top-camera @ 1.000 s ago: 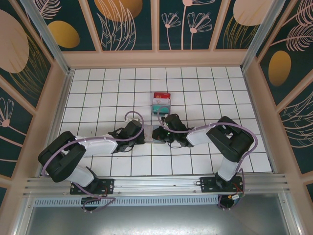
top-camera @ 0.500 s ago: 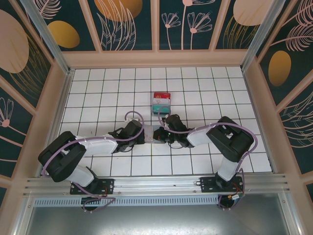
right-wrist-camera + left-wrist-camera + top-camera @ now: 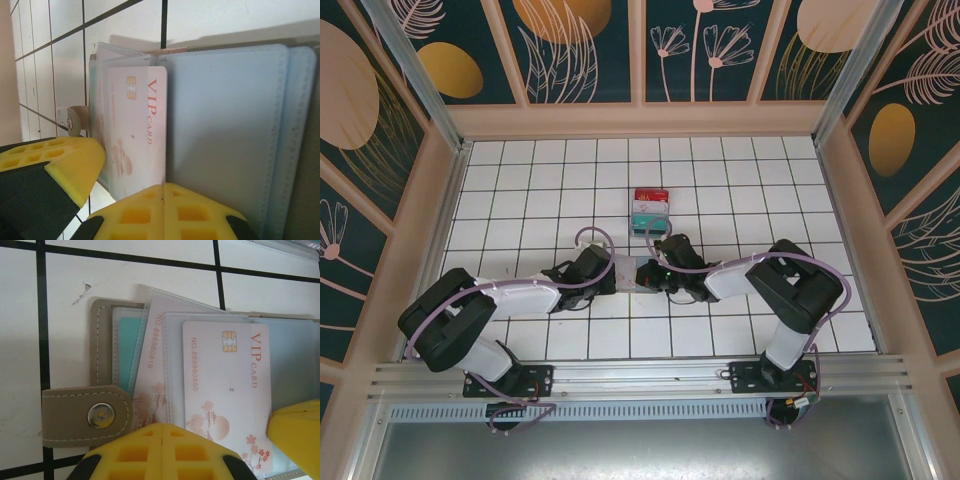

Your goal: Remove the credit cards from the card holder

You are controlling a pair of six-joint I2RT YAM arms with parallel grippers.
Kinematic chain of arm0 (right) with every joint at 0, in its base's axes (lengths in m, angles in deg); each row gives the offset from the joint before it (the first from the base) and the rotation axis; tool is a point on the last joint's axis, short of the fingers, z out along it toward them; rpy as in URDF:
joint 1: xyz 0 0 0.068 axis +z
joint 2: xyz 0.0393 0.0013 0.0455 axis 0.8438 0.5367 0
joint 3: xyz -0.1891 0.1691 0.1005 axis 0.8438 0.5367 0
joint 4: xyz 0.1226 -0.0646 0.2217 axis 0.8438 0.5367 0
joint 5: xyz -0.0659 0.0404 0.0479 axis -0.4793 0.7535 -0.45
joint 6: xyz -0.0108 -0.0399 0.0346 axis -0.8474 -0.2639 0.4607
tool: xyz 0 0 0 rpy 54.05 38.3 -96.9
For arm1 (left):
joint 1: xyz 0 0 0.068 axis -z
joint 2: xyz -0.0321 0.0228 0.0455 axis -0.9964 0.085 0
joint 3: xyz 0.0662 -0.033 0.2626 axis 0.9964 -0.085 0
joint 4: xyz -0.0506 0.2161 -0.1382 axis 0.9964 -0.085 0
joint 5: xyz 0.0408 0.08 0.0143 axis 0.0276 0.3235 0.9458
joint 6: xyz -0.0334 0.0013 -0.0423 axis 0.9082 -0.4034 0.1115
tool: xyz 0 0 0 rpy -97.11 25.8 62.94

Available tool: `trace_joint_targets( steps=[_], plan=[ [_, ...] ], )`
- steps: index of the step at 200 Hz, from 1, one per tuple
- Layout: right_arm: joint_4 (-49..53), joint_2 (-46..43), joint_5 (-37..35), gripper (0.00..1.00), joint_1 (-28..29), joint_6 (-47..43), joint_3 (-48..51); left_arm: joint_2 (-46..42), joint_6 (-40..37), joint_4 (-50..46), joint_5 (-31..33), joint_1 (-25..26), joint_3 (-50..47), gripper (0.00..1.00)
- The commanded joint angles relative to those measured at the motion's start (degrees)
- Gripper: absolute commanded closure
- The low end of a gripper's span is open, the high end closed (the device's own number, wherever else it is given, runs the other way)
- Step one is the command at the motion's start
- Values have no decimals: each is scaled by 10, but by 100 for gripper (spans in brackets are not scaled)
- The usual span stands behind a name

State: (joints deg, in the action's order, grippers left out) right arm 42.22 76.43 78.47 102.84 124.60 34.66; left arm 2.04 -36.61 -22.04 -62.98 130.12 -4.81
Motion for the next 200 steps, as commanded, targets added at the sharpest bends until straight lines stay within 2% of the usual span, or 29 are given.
trace_joint_targets(
  steps=[1,36,58,74,104,117,156,200],
  plan=[
    [29,-18,-13,100,-10,-10,14,21,-1,-43,14,-3,-10,100],
    [15,-28,5,100,-16,-20,25,23,-3,-42,12,-3,-8,100],
    [1,-14,21,86,-16,-19,18,24,-3,-41,11,-3,-6,100],
    [-11,0,26,82,-16,-14,13,24,-4,-41,10,-3,-7,100],
    [-26,18,30,81,-16,-4,8,24,-5,-42,8,-3,-5,100],
    [-28,22,31,83,-16,-2,6,23,-5,-43,8,-3,-4,100],
    [-34,17,31,100,-24,7,19,23,-5,-42,8,-3,-4,100],
    [-36,-6,31,100,-45,1,54,25,-7,-44,10,-3,-4,100]
  ],
)
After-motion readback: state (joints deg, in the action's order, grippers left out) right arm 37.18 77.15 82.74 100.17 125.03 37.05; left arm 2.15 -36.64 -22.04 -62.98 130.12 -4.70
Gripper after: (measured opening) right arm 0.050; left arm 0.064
